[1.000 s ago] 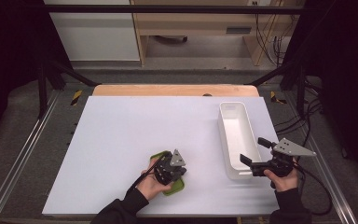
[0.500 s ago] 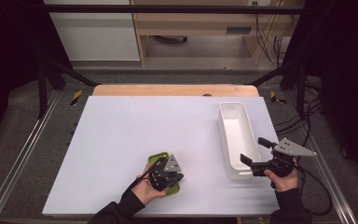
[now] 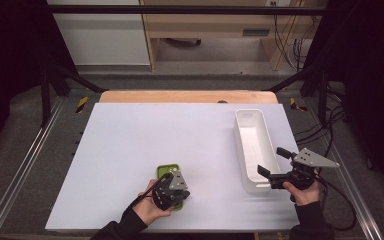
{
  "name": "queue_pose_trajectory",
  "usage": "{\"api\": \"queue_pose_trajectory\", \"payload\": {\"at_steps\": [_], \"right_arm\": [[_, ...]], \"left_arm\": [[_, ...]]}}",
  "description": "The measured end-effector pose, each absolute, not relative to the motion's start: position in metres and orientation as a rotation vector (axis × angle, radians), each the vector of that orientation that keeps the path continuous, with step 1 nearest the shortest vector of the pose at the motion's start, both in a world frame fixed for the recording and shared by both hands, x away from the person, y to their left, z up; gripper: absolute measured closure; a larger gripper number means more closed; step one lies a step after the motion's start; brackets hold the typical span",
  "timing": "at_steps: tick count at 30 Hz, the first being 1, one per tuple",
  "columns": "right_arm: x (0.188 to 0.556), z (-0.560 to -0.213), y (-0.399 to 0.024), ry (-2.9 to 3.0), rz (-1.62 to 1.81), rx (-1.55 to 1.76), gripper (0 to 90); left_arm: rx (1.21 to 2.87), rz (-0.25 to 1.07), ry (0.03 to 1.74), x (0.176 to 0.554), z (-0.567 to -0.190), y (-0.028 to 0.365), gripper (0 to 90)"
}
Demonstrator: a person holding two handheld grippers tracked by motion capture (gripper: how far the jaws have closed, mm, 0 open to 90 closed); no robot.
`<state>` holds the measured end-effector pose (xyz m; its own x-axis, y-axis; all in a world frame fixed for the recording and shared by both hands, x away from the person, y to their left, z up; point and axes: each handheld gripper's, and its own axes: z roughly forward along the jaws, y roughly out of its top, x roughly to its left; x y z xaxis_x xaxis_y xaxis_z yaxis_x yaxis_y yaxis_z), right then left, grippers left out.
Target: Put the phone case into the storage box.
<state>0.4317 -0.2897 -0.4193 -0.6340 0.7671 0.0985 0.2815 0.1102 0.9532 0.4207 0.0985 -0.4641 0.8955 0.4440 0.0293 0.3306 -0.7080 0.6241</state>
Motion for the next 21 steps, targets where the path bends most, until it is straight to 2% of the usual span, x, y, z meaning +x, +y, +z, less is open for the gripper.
{"api": "queue_pose_trajectory", "payload": {"at_steps": [21], "right_arm": [[0.432,-0.419,-0.29,1.969,1.541,1.016,0.5]], "left_arm": [[2.462,0.266,0.61,0.411,-0.463,0.137,90.0]]}}
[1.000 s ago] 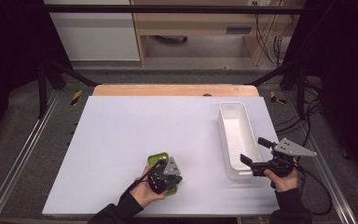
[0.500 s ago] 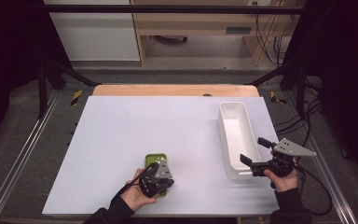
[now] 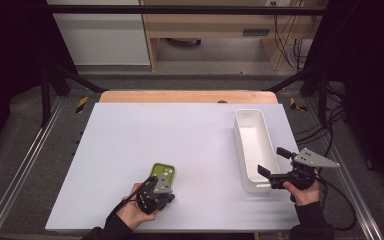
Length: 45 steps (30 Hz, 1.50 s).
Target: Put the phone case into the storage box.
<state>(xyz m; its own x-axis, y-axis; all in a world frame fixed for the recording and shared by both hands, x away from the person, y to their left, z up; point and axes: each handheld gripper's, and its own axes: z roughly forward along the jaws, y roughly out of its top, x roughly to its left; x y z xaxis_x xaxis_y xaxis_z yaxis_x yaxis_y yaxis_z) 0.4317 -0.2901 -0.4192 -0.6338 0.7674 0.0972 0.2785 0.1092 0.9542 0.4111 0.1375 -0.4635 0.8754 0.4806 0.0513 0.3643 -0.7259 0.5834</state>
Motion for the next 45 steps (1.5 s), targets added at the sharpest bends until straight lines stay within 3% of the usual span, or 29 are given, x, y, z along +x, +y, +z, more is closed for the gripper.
{"api": "queue_pose_trajectory", "payload": {"at_steps": [22,26,32,45], "right_arm": [[0.431,-0.419,-0.291,1.969,1.547,1.017,0.5],[0.431,-0.418,-0.291,1.967,1.546,1.021,0.5],[0.431,-0.419,-0.291,1.968,1.544,1.018,0.5],[0.432,-0.419,-0.29,1.97,1.542,1.021,0.5]], "left_arm": [[2.388,0.261,0.697,0.414,-0.457,0.164,89.7],[2.309,0.268,0.701,0.416,-0.445,0.169,84.3],[2.184,0.315,0.738,0.42,-0.428,0.183,69.5],[1.952,0.432,0.854,0.436,-0.394,0.214,15.2]]}}
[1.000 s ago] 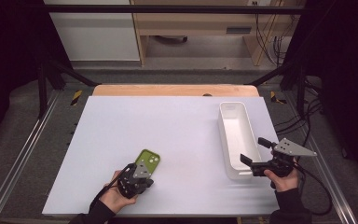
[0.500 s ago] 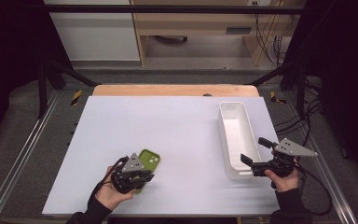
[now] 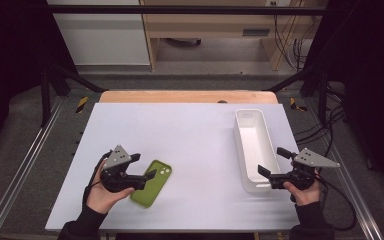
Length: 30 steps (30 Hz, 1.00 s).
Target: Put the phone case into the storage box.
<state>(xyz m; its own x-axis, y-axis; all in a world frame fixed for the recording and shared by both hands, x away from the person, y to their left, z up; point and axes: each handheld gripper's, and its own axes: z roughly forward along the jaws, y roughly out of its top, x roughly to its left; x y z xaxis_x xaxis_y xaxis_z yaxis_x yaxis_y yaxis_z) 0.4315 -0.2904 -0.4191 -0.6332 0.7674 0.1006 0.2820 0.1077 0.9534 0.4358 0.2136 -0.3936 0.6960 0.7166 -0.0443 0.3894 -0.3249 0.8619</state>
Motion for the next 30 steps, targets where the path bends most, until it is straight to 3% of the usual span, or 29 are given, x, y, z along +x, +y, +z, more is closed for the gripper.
{"api": "queue_pose_trajectory", "payload": {"at_steps": [6,30], "right_arm": [[0.431,-0.419,-0.29,1.97,1.545,1.021,0.5],[0.432,-0.419,-0.29,1.972,1.547,1.015,0.5]], "left_arm": [[1.94,0.457,0.886,0.447,-0.387,0.217,2.8],[1.979,0.411,1.036,0.458,-0.437,0.238,0.8]]}}
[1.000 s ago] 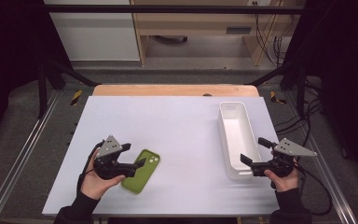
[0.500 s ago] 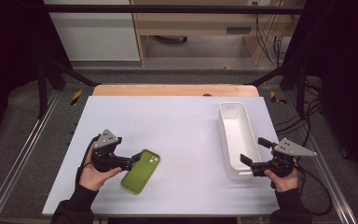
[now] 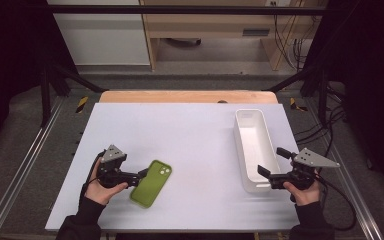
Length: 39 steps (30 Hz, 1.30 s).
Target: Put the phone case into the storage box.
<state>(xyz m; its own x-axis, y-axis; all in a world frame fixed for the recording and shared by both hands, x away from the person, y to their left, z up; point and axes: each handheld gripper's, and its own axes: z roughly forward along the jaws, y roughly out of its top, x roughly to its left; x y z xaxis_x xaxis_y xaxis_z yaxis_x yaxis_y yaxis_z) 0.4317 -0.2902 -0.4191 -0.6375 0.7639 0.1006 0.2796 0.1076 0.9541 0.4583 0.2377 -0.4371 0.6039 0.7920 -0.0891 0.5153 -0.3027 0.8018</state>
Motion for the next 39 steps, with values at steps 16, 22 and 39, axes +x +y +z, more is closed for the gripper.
{"api": "queue_pose_trajectory", "payload": {"at_steps": [16,22,39], "right_arm": [[0.431,-0.419,-0.29,1.974,1.547,1.017,0.5],[0.431,-0.419,-0.291,1.971,1.547,1.011,0.5],[0.431,-0.418,-0.291,1.967,1.547,1.011,0.5]], "left_arm": [[2.039,0.39,1.085,0.458,-0.457,0.233,2.2],[2.059,0.38,1.115,0.456,-0.463,0.231,4.9],[2.087,0.356,1.16,0.443,-0.466,0.227,33.4]]}}
